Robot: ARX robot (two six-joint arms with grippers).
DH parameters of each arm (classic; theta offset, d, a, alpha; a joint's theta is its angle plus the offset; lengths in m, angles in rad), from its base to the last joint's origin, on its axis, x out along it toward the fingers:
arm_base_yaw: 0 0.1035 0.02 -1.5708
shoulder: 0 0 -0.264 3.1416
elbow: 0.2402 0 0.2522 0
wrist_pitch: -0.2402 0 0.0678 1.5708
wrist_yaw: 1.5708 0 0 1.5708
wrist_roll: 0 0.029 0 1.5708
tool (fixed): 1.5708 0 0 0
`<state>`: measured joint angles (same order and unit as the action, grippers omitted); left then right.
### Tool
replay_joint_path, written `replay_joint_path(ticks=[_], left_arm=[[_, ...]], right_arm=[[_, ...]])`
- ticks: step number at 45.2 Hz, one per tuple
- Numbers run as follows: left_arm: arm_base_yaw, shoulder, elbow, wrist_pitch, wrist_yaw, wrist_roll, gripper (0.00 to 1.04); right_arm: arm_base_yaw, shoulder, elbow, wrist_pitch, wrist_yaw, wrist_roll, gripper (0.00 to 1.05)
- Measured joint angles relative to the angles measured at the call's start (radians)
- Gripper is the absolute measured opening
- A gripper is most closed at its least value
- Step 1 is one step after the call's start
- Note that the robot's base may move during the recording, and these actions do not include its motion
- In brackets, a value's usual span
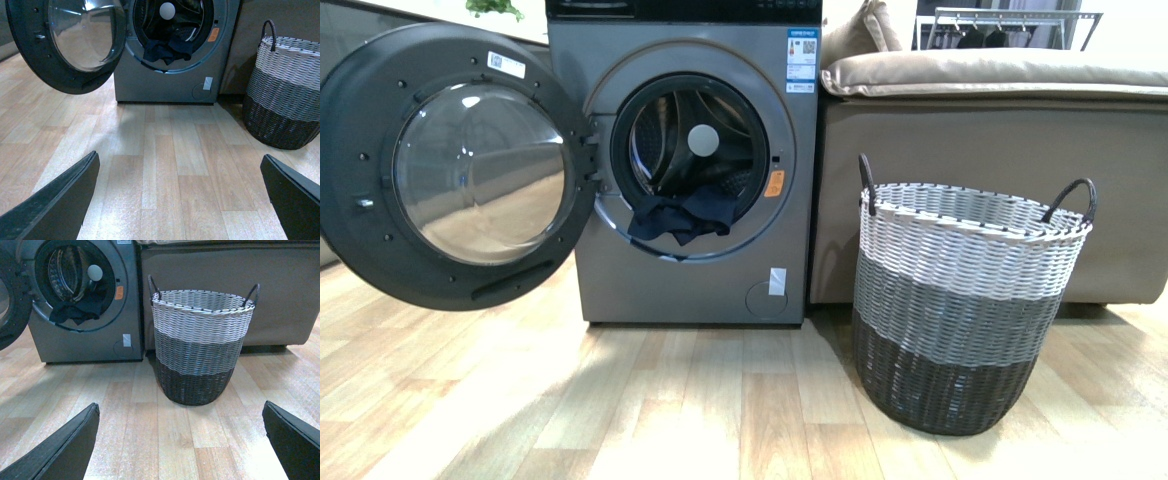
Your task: Collect clothes from washing machine
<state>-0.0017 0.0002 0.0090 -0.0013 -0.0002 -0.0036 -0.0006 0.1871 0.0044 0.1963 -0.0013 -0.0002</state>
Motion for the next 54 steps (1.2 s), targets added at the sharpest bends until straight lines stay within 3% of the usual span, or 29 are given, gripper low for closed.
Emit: replay_joint_path(ticks=[54], left_arm=[[0.000, 0.000, 0.000, 0.000, 0.000, 0.000, 0.98]], right_arm=[[0.000, 0.000, 0.000, 0.000, 0.000, 0.000, 0.97]])
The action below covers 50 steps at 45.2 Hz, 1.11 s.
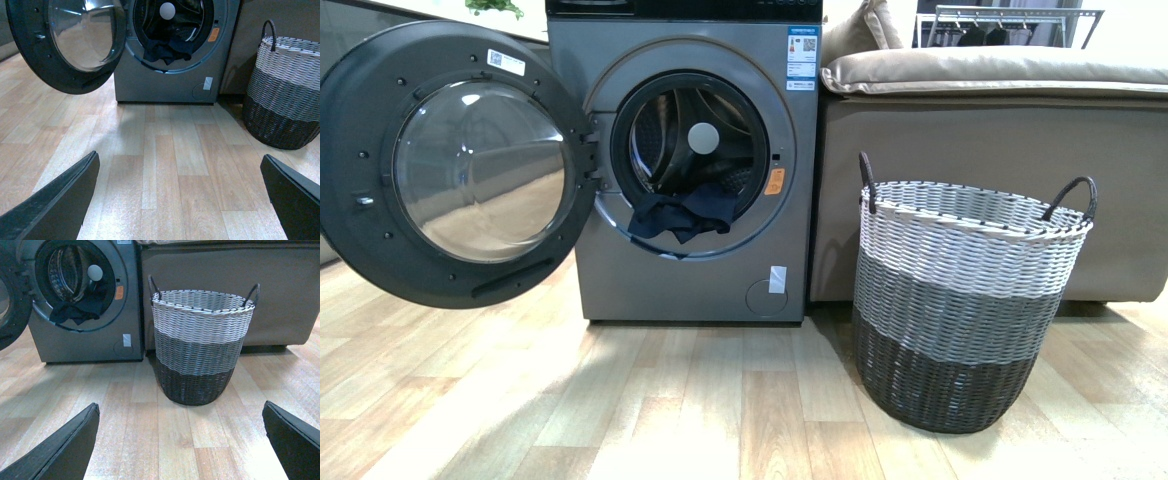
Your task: Collect clothes from washing machine
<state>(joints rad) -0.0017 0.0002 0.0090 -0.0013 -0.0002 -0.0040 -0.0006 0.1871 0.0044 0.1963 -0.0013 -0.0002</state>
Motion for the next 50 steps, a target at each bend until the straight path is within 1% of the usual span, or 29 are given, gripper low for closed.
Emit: replay_joint_path(ticks=[50], left_arm=[[0.000, 0.003, 0.000, 0.000, 0.001, 0.000, 0.98]], right_arm=[[0.000, 0.003, 0.000, 0.000, 0.000, 0.000, 0.97]])
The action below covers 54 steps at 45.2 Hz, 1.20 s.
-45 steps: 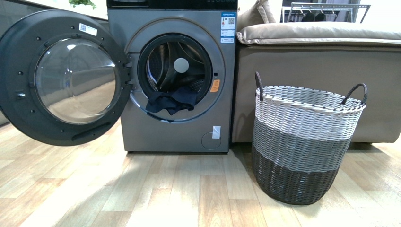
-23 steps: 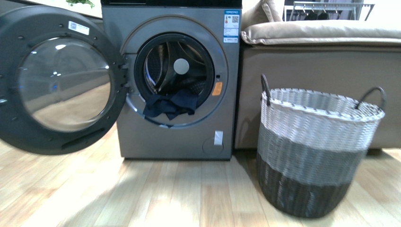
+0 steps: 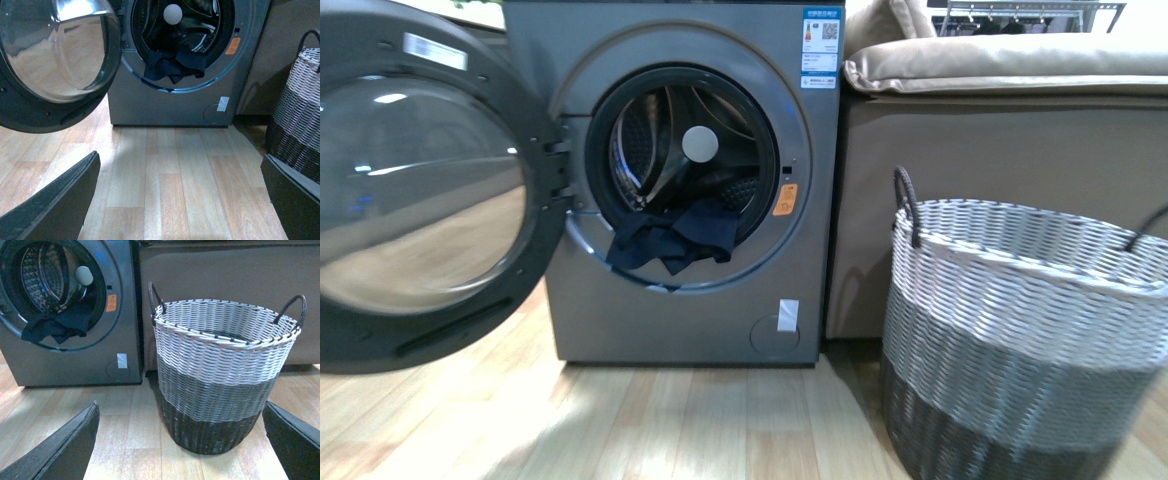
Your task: Collect clothes from washing machine
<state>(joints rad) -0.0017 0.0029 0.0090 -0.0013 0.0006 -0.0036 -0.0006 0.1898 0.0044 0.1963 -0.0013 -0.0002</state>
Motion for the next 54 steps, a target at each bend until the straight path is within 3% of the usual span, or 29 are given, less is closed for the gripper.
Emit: replay_joint_path(ticks=[54], left_arm=[[0.000, -0.001, 0.000, -0.001, -0.004, 0.000, 0.98]], right_arm=[[0.000, 0.000, 0.000, 0.000, 0.000, 0.000, 0.97]])
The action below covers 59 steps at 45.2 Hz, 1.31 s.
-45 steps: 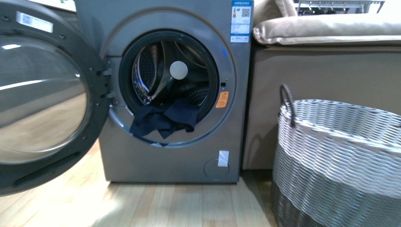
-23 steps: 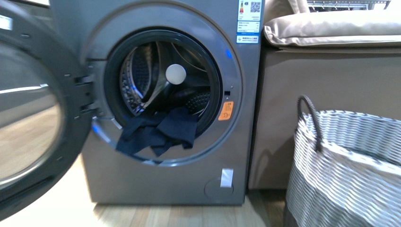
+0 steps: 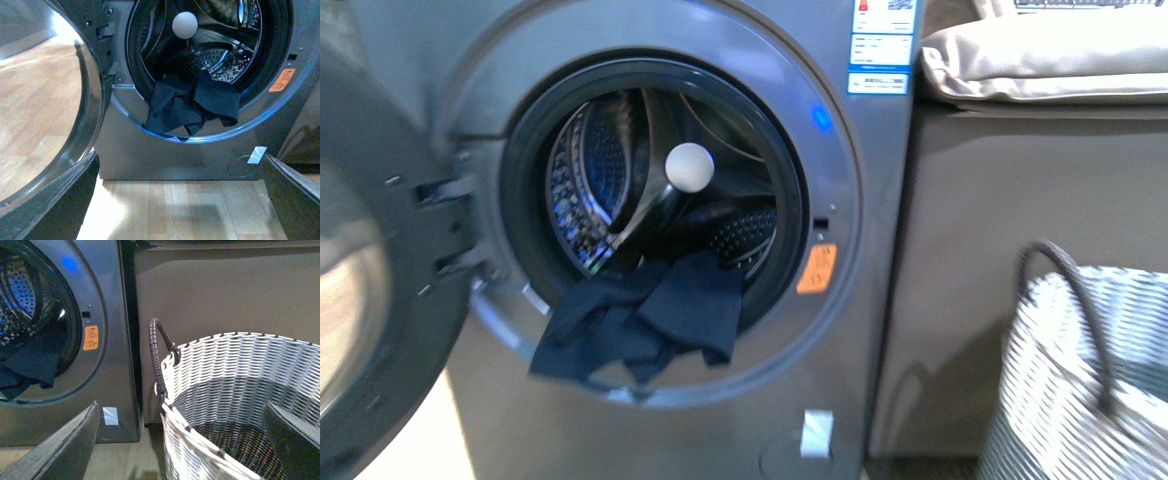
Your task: Collect clothes from washing machine
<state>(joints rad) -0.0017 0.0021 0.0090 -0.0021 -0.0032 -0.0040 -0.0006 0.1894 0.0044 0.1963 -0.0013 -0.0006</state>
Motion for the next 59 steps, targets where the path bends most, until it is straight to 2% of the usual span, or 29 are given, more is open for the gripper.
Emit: replay_joint_path(ticks=[18, 22, 24, 31, 37, 46, 59], left_arm=[[0.003, 0.000, 0.000, 0.000, 0.016, -0.003, 0.98], [0.077, 0.034, 0.002, 0.018, 0.257, -0.143, 0.98], [0.108, 0.055, 0.010, 0.042, 0.334, -0.208, 0.98], [0.188, 0.174, 0.070, 0.172, 0.404, -0.266, 0.98], [0.197, 0.355, 0.130, 0.328, 0.412, -0.270, 0.98], [0.071, 0.713, 0.294, 0.573, 0.324, -0.204, 0.98], [-0.035, 1.126, 0.517, 0.696, 0.238, -0.142, 0.98]], right_arm=[[0.000, 0.000, 0.000, 0.000, 0.000, 0.000, 0.97], [0.000, 0.000, 0.000, 0.000, 0.000, 0.000, 0.97], [0.000, 0.000, 0.000, 0.000, 0.000, 0.000, 0.97], [0.000, 0.000, 0.000, 0.000, 0.000, 0.000, 0.97], [0.000, 0.000, 0.000, 0.000, 0.000, 0.000, 0.97], [0.000, 0.000, 0.000, 0.000, 0.000, 0.000, 0.97], [0.000, 0.000, 0.000, 0.000, 0.000, 0.000, 0.97]])
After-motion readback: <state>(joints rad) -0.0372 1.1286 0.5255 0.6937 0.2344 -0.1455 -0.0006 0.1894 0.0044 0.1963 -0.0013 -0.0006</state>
